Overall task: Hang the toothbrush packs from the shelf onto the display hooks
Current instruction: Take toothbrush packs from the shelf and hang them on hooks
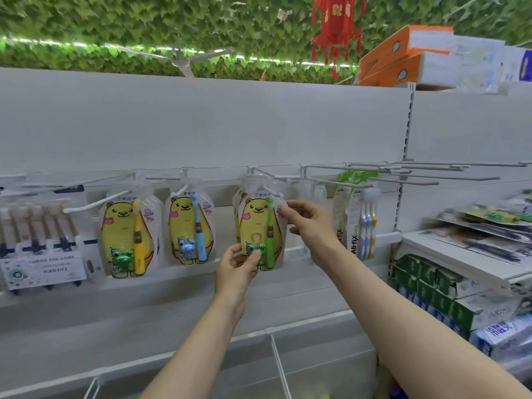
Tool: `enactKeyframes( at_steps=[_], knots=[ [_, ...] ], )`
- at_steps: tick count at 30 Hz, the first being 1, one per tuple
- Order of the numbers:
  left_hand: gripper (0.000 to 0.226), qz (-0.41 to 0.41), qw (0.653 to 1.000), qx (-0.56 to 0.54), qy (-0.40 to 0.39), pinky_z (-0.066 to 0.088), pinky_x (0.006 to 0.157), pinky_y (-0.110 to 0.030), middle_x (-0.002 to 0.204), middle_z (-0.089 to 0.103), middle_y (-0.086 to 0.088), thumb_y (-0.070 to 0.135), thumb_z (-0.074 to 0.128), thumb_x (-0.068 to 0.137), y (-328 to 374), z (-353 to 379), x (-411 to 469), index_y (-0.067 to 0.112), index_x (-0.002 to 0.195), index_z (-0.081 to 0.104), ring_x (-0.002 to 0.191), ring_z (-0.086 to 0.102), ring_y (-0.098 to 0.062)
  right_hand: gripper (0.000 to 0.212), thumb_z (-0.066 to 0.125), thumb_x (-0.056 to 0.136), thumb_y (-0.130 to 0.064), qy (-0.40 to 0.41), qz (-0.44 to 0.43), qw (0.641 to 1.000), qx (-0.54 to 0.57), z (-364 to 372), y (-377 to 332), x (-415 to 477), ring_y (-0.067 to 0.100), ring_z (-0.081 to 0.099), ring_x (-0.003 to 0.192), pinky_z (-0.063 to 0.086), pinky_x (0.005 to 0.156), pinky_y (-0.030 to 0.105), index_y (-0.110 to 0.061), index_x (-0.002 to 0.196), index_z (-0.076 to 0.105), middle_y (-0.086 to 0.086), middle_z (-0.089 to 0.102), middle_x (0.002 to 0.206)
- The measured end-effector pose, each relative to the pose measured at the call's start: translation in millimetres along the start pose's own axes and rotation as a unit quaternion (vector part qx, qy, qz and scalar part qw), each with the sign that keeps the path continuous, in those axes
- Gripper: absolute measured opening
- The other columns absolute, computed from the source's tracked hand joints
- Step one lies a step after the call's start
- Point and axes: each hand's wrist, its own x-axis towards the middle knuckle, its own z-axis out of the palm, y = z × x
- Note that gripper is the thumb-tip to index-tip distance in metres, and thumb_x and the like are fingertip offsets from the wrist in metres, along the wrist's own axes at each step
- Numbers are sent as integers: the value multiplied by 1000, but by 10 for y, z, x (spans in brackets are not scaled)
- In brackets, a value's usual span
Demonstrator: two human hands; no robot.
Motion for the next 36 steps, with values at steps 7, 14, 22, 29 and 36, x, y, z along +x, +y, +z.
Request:
enactKeyframes(
  at_steps=[7, 14, 22, 29, 36],
  knots=[
    [31, 25, 997, 35, 65, 50, 77, -26, 113, 70, -10, 14, 73, 87, 15, 96, -135, 17, 114, 59, 100, 66, -19, 30, 77, 86, -31, -47, 29, 998, -22, -78, -83, -29, 18, 69, 94, 50, 68, 25, -13, 109, 71, 4, 73, 96],
    [84, 59, 930, 215, 292, 37, 108, -50, 148, 40, -13, 34, 83, 76, 124, 432, -706, 20, 146, 38, 136, 36, -32, 30, 72, 90, -25, -77, 13, 989, -127, -837, -380, -227, 20, 67, 100, 52, 77, 27, -19, 118, 65, 4, 70, 107],
    [75, 161, 914, 327, 178, 31, 114, -45, 147, 39, -9, 32, 81, 78, 225, 1650, -1493, 20, 143, 44, 137, 33, -29, 45, 72, 88, -40, -85, -62, 923, -370, -2404, -889, -653, 15, 63, 107, 52, 96, 36, -17, 126, 63, -2, 67, 114],
    [67, 252, 817, 518, -39, 36, 110, -42, 143, 43, -7, 32, 76, 83, 182, 2981, -2012, 25, 142, 45, 134, 37, -28, 50, 61, 92, -48, -84, -122, 734, -663, -3854, -1329, -1018, 26, 49, 125, 46, 95, 41, -26, 137, 52, 5, 56, 133],
    [61, 270, 729, 610, -155, 37, 104, -43, 145, 40, -9, 47, 62, 91, -16, 4203, -2219, 25, 143, 42, 134, 35, -31, 55, 53, 94, -56, -42, -93, 651, -753, -5141, -1564, -1202, 30, 48, 126, 45, 98, 43, -23, 139, 52, 8, 56, 135]
  ],
)
